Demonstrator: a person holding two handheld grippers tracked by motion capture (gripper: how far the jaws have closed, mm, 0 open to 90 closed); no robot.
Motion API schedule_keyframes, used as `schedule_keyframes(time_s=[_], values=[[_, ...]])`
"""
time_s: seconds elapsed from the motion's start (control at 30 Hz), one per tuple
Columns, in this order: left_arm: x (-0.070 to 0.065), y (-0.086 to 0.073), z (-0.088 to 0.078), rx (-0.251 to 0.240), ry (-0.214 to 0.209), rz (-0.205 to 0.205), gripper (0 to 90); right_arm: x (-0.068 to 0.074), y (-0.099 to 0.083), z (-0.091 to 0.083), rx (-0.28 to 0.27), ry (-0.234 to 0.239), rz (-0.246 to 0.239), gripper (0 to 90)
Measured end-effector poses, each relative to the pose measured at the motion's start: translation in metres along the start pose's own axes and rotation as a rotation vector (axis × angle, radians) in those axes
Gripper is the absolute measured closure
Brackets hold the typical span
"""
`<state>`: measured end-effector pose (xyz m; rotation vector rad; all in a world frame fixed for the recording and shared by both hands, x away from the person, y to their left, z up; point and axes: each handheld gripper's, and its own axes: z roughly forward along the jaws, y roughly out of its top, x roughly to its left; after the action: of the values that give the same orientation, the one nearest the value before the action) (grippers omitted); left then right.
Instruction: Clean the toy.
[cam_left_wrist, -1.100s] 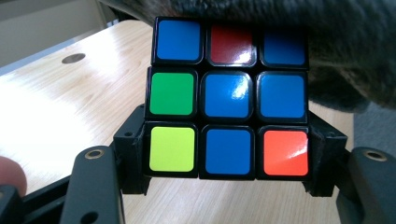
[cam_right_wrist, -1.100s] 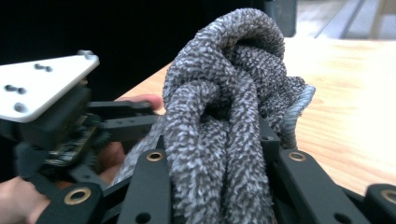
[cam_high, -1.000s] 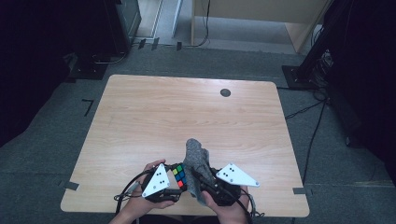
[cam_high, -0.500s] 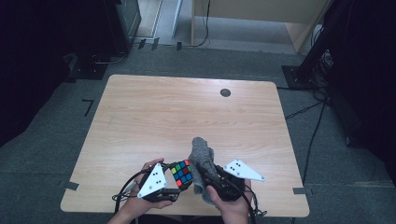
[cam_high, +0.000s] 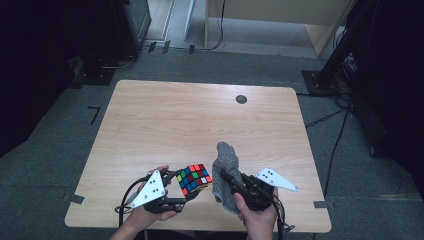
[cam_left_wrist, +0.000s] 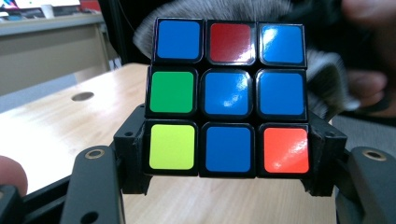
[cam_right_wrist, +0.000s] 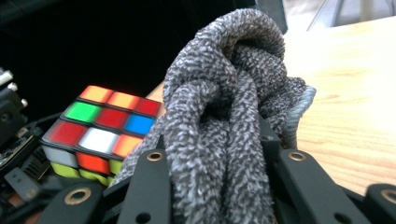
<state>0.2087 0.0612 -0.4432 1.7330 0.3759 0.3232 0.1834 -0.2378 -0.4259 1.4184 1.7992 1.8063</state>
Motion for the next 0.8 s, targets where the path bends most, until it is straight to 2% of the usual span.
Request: schedule_keyframes(time_s=[0.07,0.13,0.27,0.37,0.43,0.5,0.6,0.67,0.73,0.8], values=[[0.006,0.000,-0.004,-0.029,-0.008,-0.045,34.1,-0.003,-0.003,0.004,-0.025,0.082,-0.026,69.3],[0.011,0.001,-0.007,-0.055,-0.016,-0.080,34.1,-0.001,-0.007,0.012,-0.005,0.141,-0.072,69.3],[0.017,0.003,-0.012,-0.102,-0.057,-0.145,34.1,0.008,-0.021,0.027,0.052,0.176,-0.195,69.4],[0.017,0.004,-0.012,-0.106,-0.065,-0.158,34.1,0.019,-0.030,0.036,0.065,0.230,-0.272,69.8],[0.020,0.004,-0.013,-0.102,-0.066,-0.175,34.1,0.024,-0.034,0.039,0.073,0.215,-0.327,69.8],[0.021,0.003,-0.013,-0.095,-0.066,-0.185,34.1,0.023,-0.035,0.040,0.089,0.218,-0.338,69.7],[0.021,0.002,-0.010,-0.065,-0.061,-0.176,34.1,0.021,-0.034,0.037,0.098,0.190,-0.386,69.4],[0.021,0.002,-0.010,-0.051,-0.054,-0.164,34.1,0.020,-0.030,0.033,0.066,0.159,-0.405,69.2],[0.023,0.002,-0.010,-0.050,-0.053,-0.168,34.1,0.019,-0.027,0.029,0.015,0.141,-0.408,69.2],[0.025,0.002,-0.011,-0.055,-0.054,-0.176,34.1,0.020,-0.028,0.030,0.009,0.151,-0.424,69.1]])
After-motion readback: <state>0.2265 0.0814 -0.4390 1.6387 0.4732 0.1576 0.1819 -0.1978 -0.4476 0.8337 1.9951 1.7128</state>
